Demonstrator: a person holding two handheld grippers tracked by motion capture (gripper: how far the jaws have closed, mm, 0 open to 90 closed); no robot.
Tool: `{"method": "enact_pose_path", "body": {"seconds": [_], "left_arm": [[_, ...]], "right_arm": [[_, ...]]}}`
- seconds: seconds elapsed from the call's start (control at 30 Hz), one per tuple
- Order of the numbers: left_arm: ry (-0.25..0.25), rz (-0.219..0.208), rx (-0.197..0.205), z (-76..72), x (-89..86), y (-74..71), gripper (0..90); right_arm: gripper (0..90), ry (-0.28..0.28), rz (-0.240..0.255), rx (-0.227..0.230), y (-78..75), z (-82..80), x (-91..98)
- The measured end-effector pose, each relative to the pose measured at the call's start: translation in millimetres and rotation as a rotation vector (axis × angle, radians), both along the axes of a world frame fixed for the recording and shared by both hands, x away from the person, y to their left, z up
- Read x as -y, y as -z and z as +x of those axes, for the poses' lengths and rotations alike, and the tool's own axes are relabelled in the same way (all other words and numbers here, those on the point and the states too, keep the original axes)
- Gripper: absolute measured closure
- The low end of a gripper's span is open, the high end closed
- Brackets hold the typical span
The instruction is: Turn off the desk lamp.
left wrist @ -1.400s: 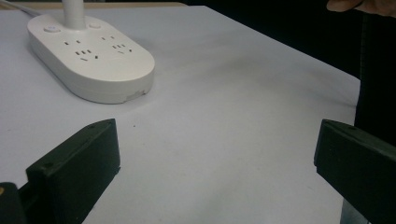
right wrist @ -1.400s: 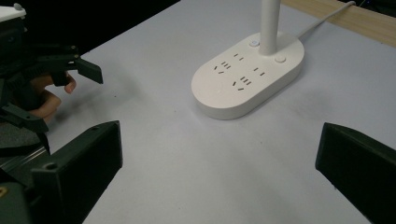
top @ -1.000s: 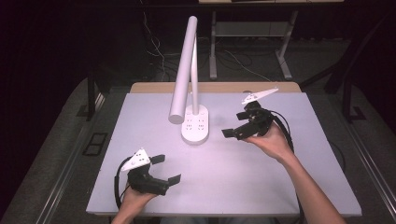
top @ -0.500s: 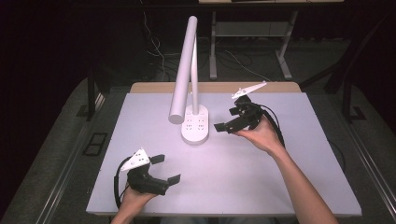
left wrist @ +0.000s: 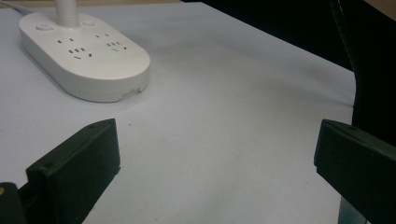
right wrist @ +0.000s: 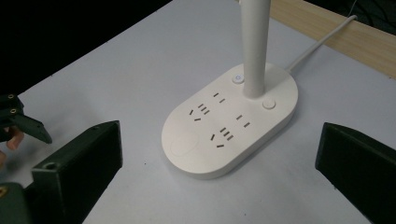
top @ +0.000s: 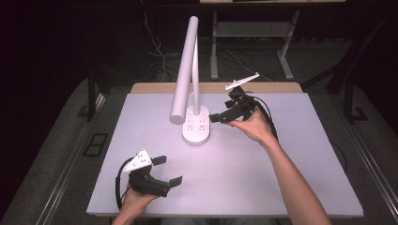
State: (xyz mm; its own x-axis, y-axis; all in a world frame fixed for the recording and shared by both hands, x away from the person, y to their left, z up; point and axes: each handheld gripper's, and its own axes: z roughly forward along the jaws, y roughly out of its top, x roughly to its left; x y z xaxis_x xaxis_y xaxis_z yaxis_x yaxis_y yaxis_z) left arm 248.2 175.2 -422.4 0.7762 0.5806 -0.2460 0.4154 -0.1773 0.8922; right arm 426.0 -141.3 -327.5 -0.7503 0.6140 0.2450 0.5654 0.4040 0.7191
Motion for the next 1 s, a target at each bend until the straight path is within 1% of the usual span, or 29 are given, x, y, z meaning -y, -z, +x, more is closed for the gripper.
{"method": "enact_pose_path", "body": {"seconds": [0.13,0.17,0.3,0.33,0.4,0.43,0.47,0.5,0.53,0.6,0.67,0.7,0.73,0.83,0.93,1.0], "left_arm": [[0.002,0.006,0.007,0.4,-0.7,-0.2,0.0],[0.002,0.003,0.003,0.2,-0.6,-0.2,0.0],[0.003,0.002,0.004,0.4,-0.6,-0.1,0.0],[0.004,0.003,0.006,0.6,-0.9,-0.1,0.0],[0.003,0.002,0.006,0.7,-1.7,-0.4,0.0],[0.001,0.001,0.004,0.6,-1.9,-0.4,0.0],[-0.001,-0.005,0.002,0.3,-1.7,-0.2,0.0],[0.000,-0.004,0.002,0.3,-1.7,-0.3,0.0],[0.001,-0.004,0.004,0.1,-1.7,-0.4,0.0],[0.003,-0.006,0.004,0.0,-1.4,-0.4,0.0],[0.004,-0.006,0.004,-0.1,-1.3,-0.4,0.0],[0.006,-0.005,0.007,0.2,-1.5,-0.5,0.0],[0.005,-0.007,0.006,0.0,-1.6,-0.6,0.0],[-0.002,-0.012,0.005,-0.1,-2.5,-0.8,0.0],[-0.001,-0.013,0.005,0.2,-2.9,-0.9,0.0],[-0.001,-0.013,0.007,0.6,-2.6,-0.9,0.0]], "right_arm": [[0.5,-0.001,-0.001,-0.002,2.8,9.3,-4.1],[0.5,-0.001,-0.004,-0.009,3.2,11.8,-5.5],[0.6,-0.001,-0.010,-0.011,5.1,21.1,-11.1],[4.9,-0.001,-0.006,-0.003,6.4,24.7,-13.1],[4.9,0.008,-0.011,-0.007,7.3,26.8,-14.3],[5.1,0.011,-0.023,-0.007,8.9,29.4,-15.5],[8.9,0.014,-0.035,-0.015,11.6,33.6,-17.9],[8.9,0.014,-0.035,-0.015,11.6,33.6,-17.9],[15.1,0.017,-0.022,-0.020,13.4,36.8,-19.4],[16.6,0.022,-0.017,-0.026,14.5,38.7,-20.4],[22.8,0.027,-0.015,-0.024,16.8,41.6,-22.6],[28.3,0.033,-0.003,-0.028,19.3,44.6,-24.1],[28.3,0.033,-0.003,-0.028,19.3,44.6,-24.1],[41.2,0.037,0.021,-0.032,23.5,49.0,-25.7],[52.0,0.064,0.046,-0.039,27.0,52.5,-26.8],[57.7,0.074,0.064,-0.040,29.6,55.4,-27.0]]}}
